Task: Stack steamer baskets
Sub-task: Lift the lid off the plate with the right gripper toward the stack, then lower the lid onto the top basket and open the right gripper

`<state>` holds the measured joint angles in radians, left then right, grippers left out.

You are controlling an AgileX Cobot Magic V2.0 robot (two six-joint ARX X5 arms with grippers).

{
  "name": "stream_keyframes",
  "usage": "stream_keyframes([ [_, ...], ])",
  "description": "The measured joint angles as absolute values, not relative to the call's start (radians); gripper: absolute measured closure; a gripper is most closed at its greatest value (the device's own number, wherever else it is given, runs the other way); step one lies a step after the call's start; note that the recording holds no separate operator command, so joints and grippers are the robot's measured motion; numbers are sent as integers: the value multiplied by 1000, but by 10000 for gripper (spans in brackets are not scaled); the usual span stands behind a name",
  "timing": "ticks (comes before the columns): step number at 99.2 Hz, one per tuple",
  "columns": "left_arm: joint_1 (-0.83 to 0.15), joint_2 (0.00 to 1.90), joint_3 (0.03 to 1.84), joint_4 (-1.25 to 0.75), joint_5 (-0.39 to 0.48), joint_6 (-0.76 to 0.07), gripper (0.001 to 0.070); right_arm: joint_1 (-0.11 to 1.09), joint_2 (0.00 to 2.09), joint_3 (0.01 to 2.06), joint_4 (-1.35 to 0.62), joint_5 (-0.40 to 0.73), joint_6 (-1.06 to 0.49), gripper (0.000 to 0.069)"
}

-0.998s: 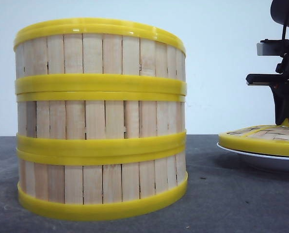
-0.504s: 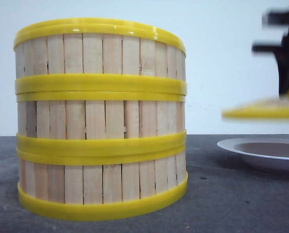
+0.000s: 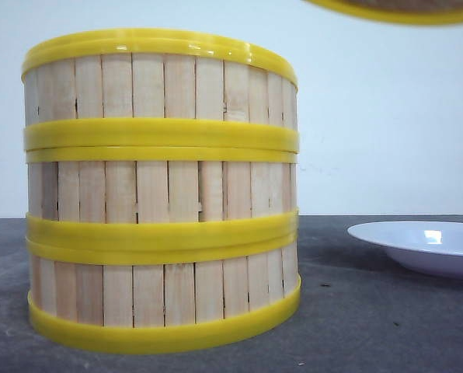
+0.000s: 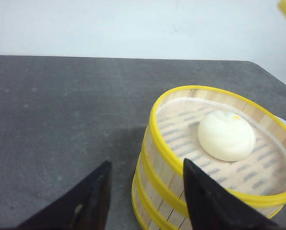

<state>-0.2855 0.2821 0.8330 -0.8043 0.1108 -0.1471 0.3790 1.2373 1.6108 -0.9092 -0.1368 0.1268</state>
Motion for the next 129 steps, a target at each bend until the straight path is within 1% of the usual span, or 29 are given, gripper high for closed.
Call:
stream_keyframes([
  [17,-286,282,833,-804,111,-147,434,541,1316,1706,-927,-136,127,633],
  [41,-286,282,833,-805,111,-147,434,730,1444,1732,-931,-126,118,633],
  [62,-286,282,833,-816,110,-147,434,846,1539,1732,-930,-48,87,633],
  [84,-286,282,833,-830,111,-147,434,897,1606,1733,-927,-23,64,633],
  [129,-286,282,833,-834,110,-147,434,903,1633,1733,-901,-22,56,633],
])
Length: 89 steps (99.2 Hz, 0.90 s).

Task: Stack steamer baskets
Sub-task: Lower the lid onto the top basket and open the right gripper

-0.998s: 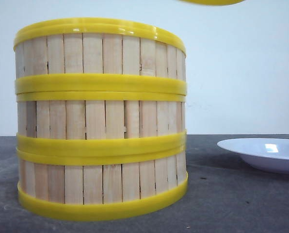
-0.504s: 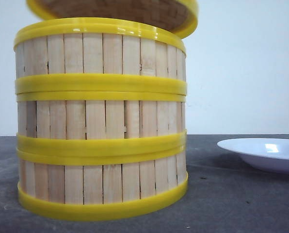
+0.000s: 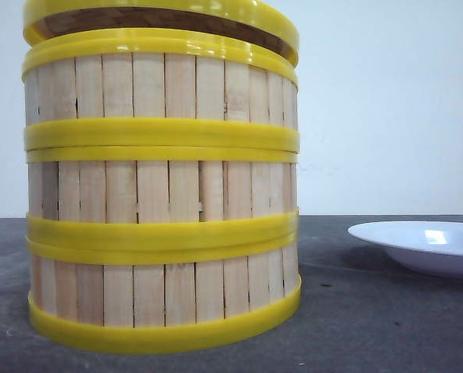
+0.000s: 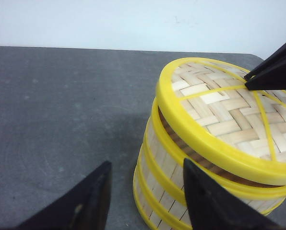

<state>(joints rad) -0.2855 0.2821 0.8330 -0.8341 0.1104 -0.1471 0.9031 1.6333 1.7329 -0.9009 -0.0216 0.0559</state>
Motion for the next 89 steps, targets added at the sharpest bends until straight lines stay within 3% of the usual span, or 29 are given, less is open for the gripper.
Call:
stream_keyframes([
  [69,-286,282,833,-851,111,-147,434,904,1681,1738,-924,-23,56,631],
  [75,-286,282,833,-851,111,-147,434,905,1682,1738,-920,-22,56,588],
  [89,-286,282,833,-851,111,-147,434,905,1684,1738,-898,-22,56,392],
])
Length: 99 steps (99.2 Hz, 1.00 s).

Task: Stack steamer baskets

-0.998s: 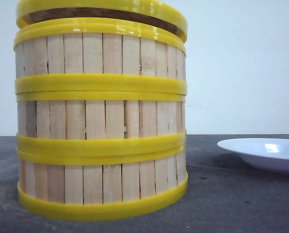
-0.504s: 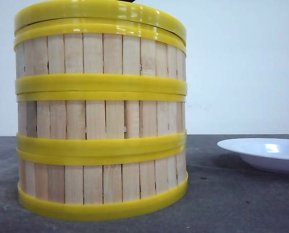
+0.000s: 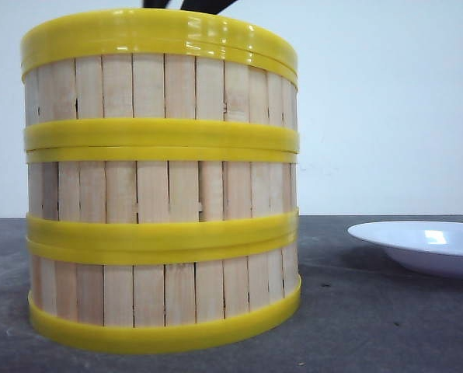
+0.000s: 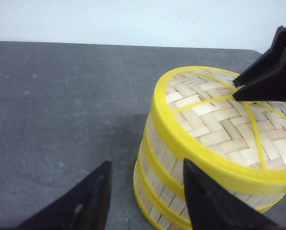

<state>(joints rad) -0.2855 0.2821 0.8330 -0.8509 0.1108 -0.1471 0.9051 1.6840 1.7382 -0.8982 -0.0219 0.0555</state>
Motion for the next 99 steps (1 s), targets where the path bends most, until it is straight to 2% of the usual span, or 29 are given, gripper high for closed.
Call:
stream_keyframes([
  [9,-286,282,833,-851,111,-147,434,905,1684,1738,-886,-22,48,355],
  [27,-286,282,833,-850,111,-147,434,907,1625,1738,-861,49,27,344],
  [52,-286,282,833,-825,111,-147,434,907,1360,1742,-860,202,-4,344],
  [72,-286,282,833,-778,111,-147,434,909,1159,1740,-939,334,-4,344],
  [86,-286,282,833,-776,111,-147,434,909,1010,1647,-935,371,-4,344],
  [99,-286,282,833,-775,111,-147,434,909,860,1464,-888,390,8,344],
])
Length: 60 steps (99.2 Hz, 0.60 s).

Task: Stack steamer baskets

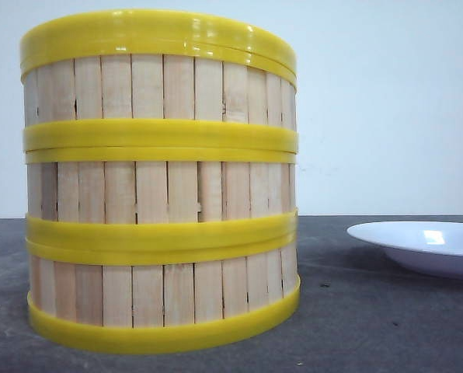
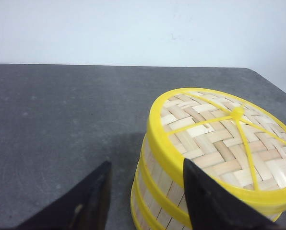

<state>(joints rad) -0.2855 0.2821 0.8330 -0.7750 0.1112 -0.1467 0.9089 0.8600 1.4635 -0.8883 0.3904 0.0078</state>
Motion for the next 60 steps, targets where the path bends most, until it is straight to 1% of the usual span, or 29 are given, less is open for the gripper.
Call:
stream_keyframes([
  [18,-286,282,820,-765,122,-147,434,909,678,1153,-824,418,76,344],
  [31,-286,282,791,-769,144,-147,434,909,600,992,-818,418,135,344],
  [38,-286,283,790,-770,161,-147,434,909,582,955,-820,418,160,344],
  [55,-286,283,790,-765,162,-147,435,909,574,953,-791,418,189,345],
  [60,-286,283,790,-766,163,-147,452,909,574,953,-788,418,192,365],
])
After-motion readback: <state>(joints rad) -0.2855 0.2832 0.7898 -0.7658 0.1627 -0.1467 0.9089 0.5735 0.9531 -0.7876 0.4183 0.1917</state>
